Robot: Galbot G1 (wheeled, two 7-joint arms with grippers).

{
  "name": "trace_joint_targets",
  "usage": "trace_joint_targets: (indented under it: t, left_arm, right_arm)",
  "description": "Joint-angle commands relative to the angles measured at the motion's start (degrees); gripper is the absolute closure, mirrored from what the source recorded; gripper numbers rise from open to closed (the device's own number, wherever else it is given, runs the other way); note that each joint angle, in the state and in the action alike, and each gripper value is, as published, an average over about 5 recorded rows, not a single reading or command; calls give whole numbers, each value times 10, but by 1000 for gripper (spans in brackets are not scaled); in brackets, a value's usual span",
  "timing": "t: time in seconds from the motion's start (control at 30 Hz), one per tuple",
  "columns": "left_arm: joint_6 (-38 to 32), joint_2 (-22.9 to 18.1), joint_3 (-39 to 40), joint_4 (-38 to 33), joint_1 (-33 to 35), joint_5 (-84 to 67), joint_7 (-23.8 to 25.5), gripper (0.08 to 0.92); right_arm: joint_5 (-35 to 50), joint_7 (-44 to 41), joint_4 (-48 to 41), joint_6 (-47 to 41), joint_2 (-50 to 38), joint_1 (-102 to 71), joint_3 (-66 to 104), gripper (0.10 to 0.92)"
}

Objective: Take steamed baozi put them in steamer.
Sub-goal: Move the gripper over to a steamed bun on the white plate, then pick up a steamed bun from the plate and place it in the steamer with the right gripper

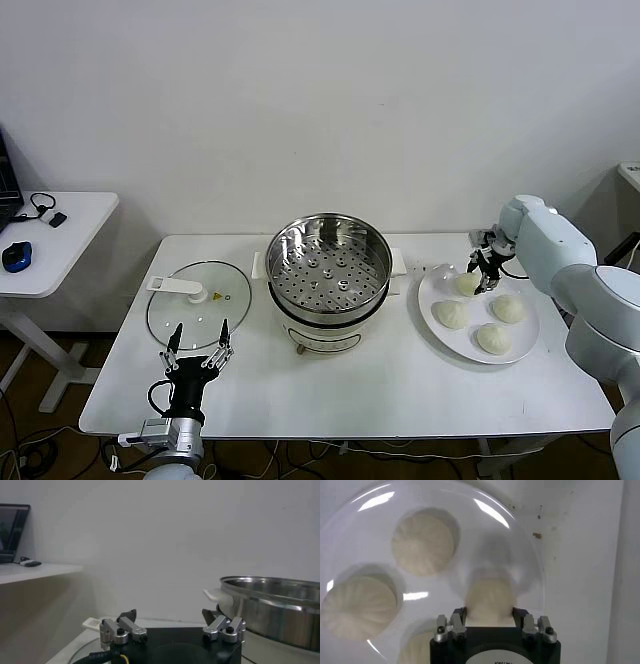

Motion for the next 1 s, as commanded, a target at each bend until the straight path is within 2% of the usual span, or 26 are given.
trace_joint_targets:
  t: [0.03,0.33,0.53,0.8,1.0]
  left_arm:
    - [0,-6,-2,-5,2,1,0,177]
    - [0,-8,3,-9,4,9,-1,177]
    - [0,-9,3,-10,5,12,-2,177]
    - [0,-13,8,-9,6,17,-3,177]
    - [0,-15,8,-12,7,17,-4,177]
  right_arm:
    - [81,-1,163,-7,-67,62,-111,422]
    - [152,17,381,27,-131,249,-292,418]
    - [165,55,487,131,-129,358,-374,402]
    - [168,131,536,265,-70,400,-408,390]
    - [76,170,465,348,20,376,-380,399]
